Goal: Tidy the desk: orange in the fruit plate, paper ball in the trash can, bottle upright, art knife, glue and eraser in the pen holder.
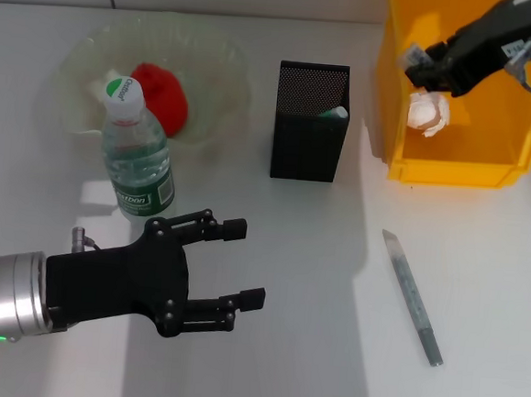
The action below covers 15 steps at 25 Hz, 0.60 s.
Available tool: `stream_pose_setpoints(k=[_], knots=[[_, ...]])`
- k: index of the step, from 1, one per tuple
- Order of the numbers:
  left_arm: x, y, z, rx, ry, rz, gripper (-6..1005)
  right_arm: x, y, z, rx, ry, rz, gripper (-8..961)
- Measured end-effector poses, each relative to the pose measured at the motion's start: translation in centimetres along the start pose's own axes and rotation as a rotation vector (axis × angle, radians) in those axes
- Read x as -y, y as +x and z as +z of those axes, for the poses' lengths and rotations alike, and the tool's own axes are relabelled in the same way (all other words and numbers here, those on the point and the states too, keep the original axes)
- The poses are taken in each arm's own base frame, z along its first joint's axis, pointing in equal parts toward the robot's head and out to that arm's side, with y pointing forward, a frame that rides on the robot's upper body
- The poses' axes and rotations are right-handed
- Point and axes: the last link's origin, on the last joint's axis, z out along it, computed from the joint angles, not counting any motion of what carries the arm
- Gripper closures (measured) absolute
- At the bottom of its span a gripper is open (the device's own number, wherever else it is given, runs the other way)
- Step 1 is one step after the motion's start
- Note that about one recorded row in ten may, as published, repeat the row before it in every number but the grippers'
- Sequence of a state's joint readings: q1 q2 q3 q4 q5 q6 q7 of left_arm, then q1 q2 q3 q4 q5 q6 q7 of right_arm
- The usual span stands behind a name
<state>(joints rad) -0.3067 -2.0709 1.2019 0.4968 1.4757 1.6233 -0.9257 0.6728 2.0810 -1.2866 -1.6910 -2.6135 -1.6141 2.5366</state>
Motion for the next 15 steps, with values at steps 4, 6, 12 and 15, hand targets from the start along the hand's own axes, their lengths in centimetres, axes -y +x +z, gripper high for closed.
stream_pose_setpoints(k=[4,6,12,15], knots=[[0.0,0.0,0.0,-0.001,0.001,-0.001,199,0.3,-1.1,1.9,0.034,-0.02,0.015,698],[0.0,0.0,-0.1,-0.002,0.002,-0.002,199,0.4,-1.4,2.7,0.045,-0.033,0.02,697],[-0.1,0.1,-0.1,-0.007,-0.003,-0.003,199,0.6,-2.0,4.7,0.042,-0.056,0.024,693],[-0.1,0.0,-0.1,-0.007,-0.003,-0.003,199,0.6,-2.2,5.9,0.027,-0.072,0.032,691]])
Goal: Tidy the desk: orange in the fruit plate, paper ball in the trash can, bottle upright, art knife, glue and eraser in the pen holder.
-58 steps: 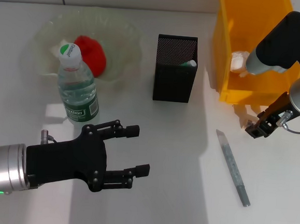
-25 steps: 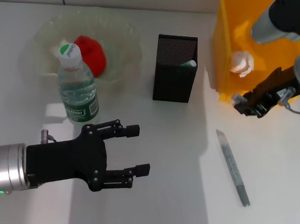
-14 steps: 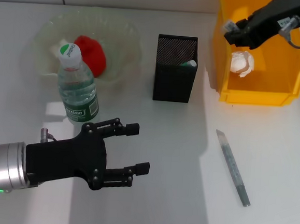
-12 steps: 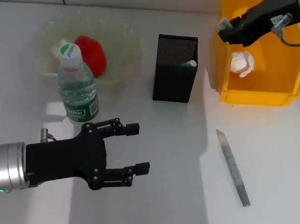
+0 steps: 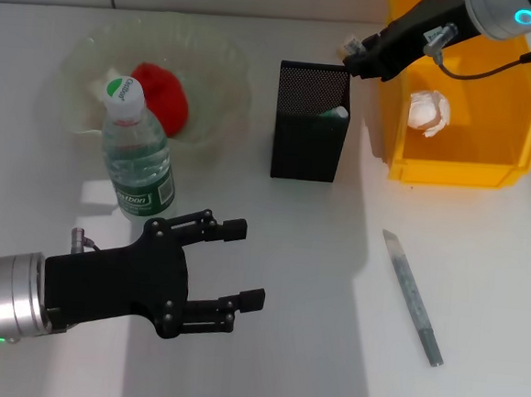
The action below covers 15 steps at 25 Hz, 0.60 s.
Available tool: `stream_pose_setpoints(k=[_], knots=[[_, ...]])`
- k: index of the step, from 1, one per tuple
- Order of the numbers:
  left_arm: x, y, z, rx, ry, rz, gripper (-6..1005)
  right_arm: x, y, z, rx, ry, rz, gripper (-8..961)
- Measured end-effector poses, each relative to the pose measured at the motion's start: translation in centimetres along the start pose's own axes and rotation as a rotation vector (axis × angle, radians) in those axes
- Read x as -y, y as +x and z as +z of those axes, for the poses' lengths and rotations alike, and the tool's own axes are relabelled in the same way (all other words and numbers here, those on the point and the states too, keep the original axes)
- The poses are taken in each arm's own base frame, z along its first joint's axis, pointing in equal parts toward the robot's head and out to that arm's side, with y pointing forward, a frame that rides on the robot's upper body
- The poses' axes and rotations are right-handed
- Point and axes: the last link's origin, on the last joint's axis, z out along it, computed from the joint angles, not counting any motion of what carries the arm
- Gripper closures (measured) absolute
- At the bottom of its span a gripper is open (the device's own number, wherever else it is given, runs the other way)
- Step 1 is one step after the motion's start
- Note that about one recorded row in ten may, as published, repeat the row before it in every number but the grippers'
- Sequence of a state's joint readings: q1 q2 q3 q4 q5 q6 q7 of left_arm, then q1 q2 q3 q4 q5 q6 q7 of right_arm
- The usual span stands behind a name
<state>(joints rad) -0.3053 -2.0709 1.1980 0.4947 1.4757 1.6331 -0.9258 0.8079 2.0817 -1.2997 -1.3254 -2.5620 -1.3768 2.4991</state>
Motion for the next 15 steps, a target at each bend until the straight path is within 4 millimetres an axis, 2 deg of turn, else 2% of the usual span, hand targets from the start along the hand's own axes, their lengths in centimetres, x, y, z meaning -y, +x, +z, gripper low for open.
stream_pose_setpoints(k=[6,11,15], knots=[[0.0,0.0,0.0,0.0,0.0,0.0,199,-0.6,-0.1,1.9,-0.025,-0.028,-0.013,687],[-0.1,-0.1,-0.1,0.0,0.002,-0.002,199,-1.3,-0.3,2.2,-0.026,-0.043,-0.029,684],[-0.2,-0.2,-0.1,0.0,0.004,-0.005,199,-1.6,-0.6,1.8,-0.013,-0.052,-0.019,599]])
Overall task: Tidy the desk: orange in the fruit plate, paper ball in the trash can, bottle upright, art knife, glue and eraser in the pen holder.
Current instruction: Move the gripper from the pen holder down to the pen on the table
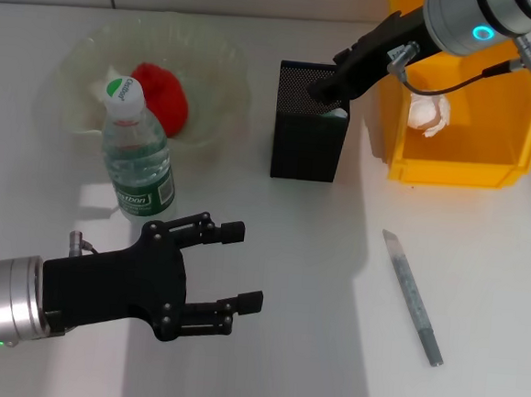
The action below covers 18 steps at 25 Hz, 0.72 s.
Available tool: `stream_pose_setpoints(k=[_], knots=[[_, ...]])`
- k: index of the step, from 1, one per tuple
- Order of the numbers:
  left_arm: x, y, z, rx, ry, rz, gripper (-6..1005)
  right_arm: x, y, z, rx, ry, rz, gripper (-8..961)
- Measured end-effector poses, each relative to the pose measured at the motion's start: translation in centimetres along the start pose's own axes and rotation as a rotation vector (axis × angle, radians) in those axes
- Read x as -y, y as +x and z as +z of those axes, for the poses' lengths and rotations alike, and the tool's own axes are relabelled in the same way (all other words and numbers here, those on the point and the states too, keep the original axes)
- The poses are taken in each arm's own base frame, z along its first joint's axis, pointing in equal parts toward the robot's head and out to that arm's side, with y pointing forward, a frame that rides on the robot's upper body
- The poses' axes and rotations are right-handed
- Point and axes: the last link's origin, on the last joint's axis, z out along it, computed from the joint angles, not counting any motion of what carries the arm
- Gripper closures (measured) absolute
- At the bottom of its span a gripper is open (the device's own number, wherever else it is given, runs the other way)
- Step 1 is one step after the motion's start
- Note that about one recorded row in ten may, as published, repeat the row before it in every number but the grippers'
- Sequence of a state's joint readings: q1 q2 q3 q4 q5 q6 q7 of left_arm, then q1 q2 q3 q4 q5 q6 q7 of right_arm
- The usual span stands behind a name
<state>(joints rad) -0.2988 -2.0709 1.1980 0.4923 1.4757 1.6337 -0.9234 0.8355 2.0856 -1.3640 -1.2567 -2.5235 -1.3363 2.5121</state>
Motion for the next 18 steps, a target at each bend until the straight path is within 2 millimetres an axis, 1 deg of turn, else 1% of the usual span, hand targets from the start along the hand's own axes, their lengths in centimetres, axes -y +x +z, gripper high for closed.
stream_pose_setpoints(k=[3,5,6,7,8,10,12,14,16,18], knots=[[0.0,0.0,0.0,0.0,0.0,0.0,199,-0.2,0.0,-0.5,-0.011,-0.008,0.011,536],[0.0,0.0,0.0,0.0,0.0,0.0,199,-0.5,0.0,-1.3,-0.02,-0.016,0.018,493],[0.0,0.0,0.0,0.0,0.0,0.0,199,-0.6,0.1,-1.9,-0.014,-0.011,0.032,472],[0.0,0.0,0.0,0.0,0.0,0.0,199,-0.8,0.3,-3.5,0.008,0.012,0.071,451],[0.0,0.0,0.0,0.0,0.0,0.0,199,-0.8,0.3,-3.5,0.008,0.012,0.071,412],[0.0,0.0,0.0,0.0,0.0,0.0,199,-0.8,1.0,-5.0,0.017,0.053,0.151,335],[0.0,0.0,0.0,0.0,0.0,0.0,199,-0.7,2.2,-6.5,-0.007,0.105,0.245,257],[0.1,0.1,0.0,0.0,-0.001,0.003,199,-0.9,3.6,-7.5,-0.049,0.138,0.301,135],[0.1,0.1,0.1,0.0,-0.003,0.007,199,-1.4,5.1,-7.9,-0.091,0.142,0.333,135],[0.2,0.2,0.2,0.0,-0.003,0.01,199,-2.1,6.4,-7.7,-0.125,0.134,0.358,136]])
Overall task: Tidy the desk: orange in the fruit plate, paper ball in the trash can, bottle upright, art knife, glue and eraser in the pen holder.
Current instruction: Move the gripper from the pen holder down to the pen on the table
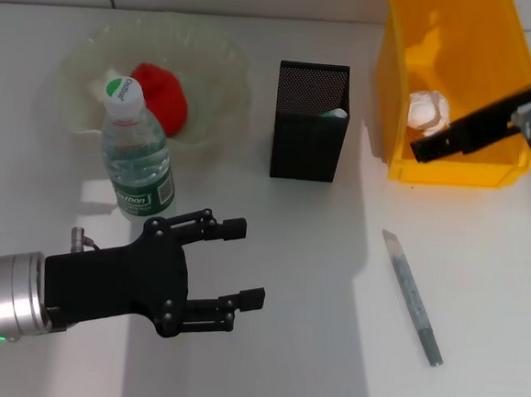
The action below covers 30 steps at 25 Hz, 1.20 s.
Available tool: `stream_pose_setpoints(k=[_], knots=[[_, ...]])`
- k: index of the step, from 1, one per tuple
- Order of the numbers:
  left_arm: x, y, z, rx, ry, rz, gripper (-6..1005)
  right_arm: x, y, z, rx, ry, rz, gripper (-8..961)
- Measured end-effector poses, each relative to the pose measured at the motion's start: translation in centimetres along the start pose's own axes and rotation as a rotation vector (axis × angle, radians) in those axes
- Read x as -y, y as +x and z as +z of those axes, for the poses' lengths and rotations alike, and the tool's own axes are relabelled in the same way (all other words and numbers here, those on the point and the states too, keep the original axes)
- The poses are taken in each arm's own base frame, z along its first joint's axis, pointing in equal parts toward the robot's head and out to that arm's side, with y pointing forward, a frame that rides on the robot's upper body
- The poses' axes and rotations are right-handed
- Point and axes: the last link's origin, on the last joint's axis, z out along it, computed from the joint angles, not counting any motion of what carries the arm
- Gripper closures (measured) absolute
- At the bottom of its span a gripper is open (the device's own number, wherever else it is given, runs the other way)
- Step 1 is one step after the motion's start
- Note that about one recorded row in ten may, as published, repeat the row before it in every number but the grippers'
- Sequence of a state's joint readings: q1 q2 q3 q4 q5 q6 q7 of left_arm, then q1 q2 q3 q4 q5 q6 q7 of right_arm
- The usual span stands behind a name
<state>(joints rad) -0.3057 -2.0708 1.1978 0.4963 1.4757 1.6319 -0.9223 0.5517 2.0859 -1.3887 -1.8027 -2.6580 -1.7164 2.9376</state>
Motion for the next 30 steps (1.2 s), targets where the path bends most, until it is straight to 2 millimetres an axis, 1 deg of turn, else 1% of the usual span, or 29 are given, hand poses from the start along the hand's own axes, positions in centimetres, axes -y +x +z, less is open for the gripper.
stream_pose_setpoints(k=[3,6,11,19,25,30], knots=[[0.1,0.1,0.1,0.001,-0.001,0.005,199,-0.2,1.9,0.6,-0.049,-0.015,0.031,137],[0.2,0.2,0.1,0.001,-0.003,0.008,199,-0.6,3.4,1.4,-0.09,-0.052,0.051,137],[0.2,0.0,0.1,0.005,0.001,0.006,199,-0.7,4.7,3.3,-0.156,-0.096,0.084,138],[0.0,-0.1,0.0,0.005,0.007,0.001,199,-0.7,5.9,6.3,-0.228,-0.127,0.119,143],[0.0,-0.1,0.0,0.005,0.007,0.001,199,-0.5,6.2,7.6,-0.249,-0.13,0.138,164],[0.1,-0.1,0.0,0.005,0.005,0.001,199,-0.7,6.1,8.3,-0.254,-0.13,0.127,181]])
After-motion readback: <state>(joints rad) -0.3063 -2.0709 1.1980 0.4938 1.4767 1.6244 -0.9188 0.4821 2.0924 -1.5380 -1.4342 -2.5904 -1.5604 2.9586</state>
